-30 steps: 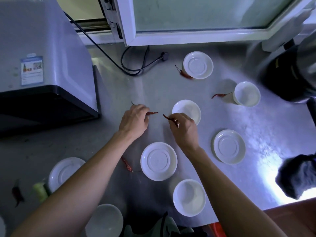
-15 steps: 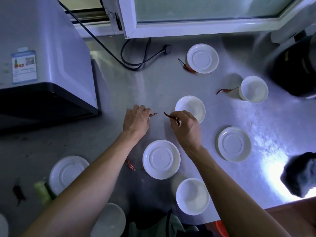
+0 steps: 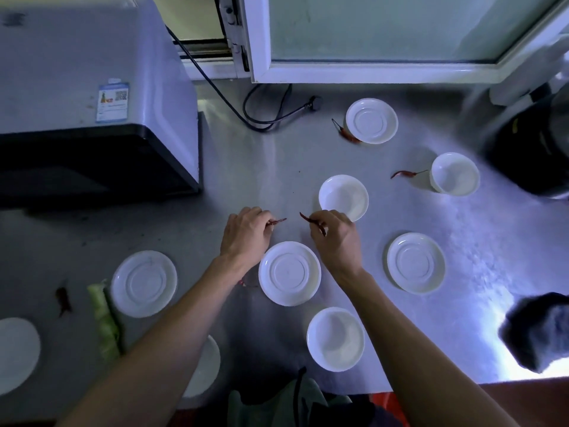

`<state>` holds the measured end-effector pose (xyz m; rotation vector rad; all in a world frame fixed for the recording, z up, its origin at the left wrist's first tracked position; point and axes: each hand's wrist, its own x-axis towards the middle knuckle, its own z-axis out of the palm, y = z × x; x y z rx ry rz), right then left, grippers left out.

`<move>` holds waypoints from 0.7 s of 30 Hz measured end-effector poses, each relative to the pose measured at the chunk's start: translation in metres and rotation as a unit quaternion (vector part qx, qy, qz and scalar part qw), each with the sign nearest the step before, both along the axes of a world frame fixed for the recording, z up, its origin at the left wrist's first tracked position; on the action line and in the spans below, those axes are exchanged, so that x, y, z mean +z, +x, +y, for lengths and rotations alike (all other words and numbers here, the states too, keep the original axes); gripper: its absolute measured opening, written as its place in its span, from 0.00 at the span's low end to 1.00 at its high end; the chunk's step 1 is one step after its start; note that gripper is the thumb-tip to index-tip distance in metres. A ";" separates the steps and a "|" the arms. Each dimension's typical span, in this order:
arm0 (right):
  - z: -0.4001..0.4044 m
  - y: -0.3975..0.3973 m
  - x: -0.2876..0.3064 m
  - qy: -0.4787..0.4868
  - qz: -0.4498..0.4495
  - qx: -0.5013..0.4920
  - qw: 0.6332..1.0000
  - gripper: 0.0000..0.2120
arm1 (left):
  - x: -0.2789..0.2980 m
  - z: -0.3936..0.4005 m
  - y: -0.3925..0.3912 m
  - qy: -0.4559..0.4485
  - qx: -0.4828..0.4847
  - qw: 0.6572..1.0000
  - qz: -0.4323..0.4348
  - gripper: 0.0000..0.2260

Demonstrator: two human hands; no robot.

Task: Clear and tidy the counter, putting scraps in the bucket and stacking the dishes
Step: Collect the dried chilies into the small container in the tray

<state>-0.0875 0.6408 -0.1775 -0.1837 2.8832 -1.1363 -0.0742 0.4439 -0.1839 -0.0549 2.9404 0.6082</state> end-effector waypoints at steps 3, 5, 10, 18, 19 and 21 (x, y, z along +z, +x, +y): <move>0.002 0.008 0.002 -0.013 -0.007 0.022 1.000 0.05 | 0.008 0.002 0.023 0.002 0.025 1.000 0.008 0.04; 0.001 0.013 0.004 -0.020 -0.012 0.038 0.999 0.05 | 0.013 0.001 0.037 0.000 0.041 0.999 0.013 0.04; -0.007 0.025 0.005 -0.036 -0.023 0.076 0.996 0.06 | 0.024 -0.011 0.075 0.004 0.096 0.995 0.037 0.04; -0.052 0.055 0.012 -0.033 -0.034 0.172 0.984 0.06 | 0.038 -0.045 0.148 0.014 0.177 0.982 0.062 0.07; -0.060 0.061 0.014 -0.038 -0.032 0.187 0.981 0.06 | 0.040 -0.051 0.157 0.015 0.186 0.980 0.067 0.07; -0.076 0.071 0.019 -0.038 -0.024 0.216 0.975 0.06 | 0.043 -0.063 0.174 0.008 0.194 0.978 0.071 0.07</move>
